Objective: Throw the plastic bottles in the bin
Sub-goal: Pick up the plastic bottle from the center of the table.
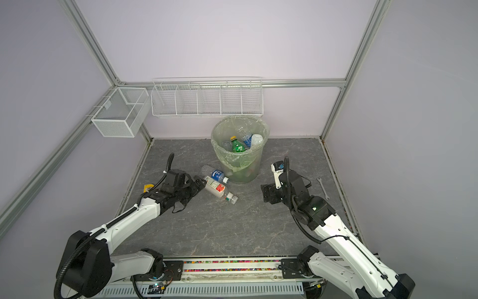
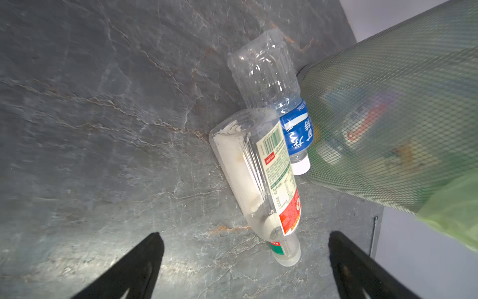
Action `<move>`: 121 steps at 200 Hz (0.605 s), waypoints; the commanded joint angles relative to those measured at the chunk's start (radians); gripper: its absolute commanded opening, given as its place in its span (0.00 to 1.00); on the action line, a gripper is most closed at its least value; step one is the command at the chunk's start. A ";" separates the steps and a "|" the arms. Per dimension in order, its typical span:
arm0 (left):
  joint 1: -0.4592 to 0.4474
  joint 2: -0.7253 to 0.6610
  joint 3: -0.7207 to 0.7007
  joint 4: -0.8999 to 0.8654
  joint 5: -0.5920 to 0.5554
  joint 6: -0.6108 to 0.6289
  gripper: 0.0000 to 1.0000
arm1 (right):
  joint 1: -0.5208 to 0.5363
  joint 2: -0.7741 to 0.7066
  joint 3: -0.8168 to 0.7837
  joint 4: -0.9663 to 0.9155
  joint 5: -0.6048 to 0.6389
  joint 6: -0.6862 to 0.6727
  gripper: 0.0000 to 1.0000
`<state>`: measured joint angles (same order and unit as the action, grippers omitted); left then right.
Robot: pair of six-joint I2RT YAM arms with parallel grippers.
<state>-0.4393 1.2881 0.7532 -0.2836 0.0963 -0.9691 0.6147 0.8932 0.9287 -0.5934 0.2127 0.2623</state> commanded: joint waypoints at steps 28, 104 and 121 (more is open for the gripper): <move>-0.039 0.122 0.090 0.049 0.022 -0.017 0.99 | -0.008 -0.036 -0.037 -0.002 0.004 0.013 0.88; -0.107 0.290 0.229 -0.032 -0.044 -0.030 1.00 | -0.015 -0.016 -0.042 0.006 0.004 0.018 0.88; -0.115 0.318 0.259 -0.067 -0.060 -0.032 1.00 | -0.014 0.001 -0.033 0.004 -0.001 0.020 0.88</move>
<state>-0.5426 1.5723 0.9627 -0.2924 0.0750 -0.9859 0.6079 0.8734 0.9028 -0.5934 0.2165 0.2657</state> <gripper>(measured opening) 0.997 0.883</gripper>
